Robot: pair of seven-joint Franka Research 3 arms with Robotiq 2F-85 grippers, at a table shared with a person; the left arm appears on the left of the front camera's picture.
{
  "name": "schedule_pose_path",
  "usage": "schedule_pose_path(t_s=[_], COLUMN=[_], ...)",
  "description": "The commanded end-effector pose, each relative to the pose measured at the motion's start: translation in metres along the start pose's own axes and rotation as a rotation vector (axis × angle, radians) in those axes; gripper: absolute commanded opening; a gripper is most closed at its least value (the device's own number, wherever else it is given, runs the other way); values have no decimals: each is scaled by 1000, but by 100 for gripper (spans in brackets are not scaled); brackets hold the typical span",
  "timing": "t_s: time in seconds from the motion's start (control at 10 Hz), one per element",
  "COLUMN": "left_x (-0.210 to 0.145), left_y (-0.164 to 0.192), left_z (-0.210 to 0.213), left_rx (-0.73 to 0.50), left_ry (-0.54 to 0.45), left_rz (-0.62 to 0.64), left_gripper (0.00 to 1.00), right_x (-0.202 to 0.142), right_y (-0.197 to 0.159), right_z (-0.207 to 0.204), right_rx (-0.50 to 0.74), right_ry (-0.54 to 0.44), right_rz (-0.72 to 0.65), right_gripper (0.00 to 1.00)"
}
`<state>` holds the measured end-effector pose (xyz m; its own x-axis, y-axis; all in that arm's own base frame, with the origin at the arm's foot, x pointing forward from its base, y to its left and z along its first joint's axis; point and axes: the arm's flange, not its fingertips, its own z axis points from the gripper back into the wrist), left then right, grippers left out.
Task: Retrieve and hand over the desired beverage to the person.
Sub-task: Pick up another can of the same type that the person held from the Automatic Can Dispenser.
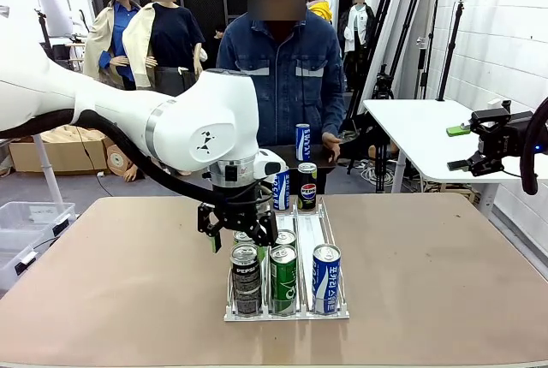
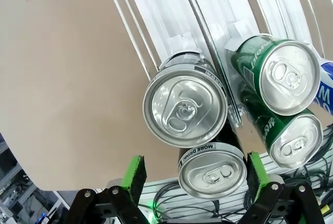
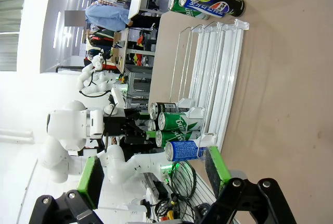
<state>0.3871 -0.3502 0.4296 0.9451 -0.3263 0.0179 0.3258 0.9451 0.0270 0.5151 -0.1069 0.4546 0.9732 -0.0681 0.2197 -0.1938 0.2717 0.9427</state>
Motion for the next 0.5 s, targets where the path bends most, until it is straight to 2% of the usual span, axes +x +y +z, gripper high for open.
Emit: schedule_pose_path(t_s=[0.0, 0.4], left_x=[8, 15], left_y=[-5, -8], left_z=[-5, -8], left_rx=[37, 49], left_ry=[-12, -12], left_rz=[-14, -26], left_gripper=[100, 100], right_x=[-1, -1], right_y=[0, 0], right_z=[-1, -1], right_rx=[-4, -4], right_ry=[-4, -4], right_rz=[-7, -7], right_gripper=[100, 100])
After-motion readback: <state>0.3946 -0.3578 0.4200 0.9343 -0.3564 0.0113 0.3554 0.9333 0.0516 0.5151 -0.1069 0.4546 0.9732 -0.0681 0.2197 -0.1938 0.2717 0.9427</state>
